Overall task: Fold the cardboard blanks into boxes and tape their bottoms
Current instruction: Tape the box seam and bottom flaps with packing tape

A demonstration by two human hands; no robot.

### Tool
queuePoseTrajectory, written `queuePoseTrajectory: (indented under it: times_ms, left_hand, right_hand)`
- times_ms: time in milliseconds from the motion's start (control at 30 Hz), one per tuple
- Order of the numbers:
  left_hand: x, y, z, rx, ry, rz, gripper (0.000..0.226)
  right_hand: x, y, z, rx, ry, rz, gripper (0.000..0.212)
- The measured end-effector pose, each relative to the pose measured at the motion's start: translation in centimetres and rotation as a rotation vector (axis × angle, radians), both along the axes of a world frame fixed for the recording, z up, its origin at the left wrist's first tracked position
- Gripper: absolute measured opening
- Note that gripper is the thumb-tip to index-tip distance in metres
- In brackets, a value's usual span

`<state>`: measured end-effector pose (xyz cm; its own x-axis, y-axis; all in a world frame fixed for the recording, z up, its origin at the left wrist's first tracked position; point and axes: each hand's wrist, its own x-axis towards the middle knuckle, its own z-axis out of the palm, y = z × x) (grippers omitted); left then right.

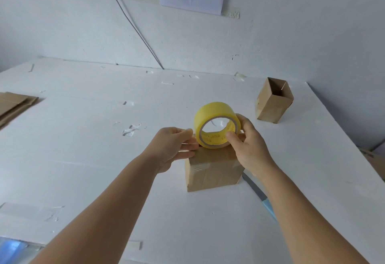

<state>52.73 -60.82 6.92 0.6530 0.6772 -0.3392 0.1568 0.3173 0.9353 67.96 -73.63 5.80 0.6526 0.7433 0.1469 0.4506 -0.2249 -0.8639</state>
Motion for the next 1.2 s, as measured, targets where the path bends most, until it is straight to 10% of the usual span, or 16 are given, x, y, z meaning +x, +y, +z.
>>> queuePoseTrajectory:
  times_ms: [1200]
  left_hand:
    - [-2.3, 1.5, -3.3, 0.12, 0.112, 0.049, 0.01]
  right_hand:
    - [-0.5, 1.0, -0.2, -0.089, -0.233, 0.042, 0.042]
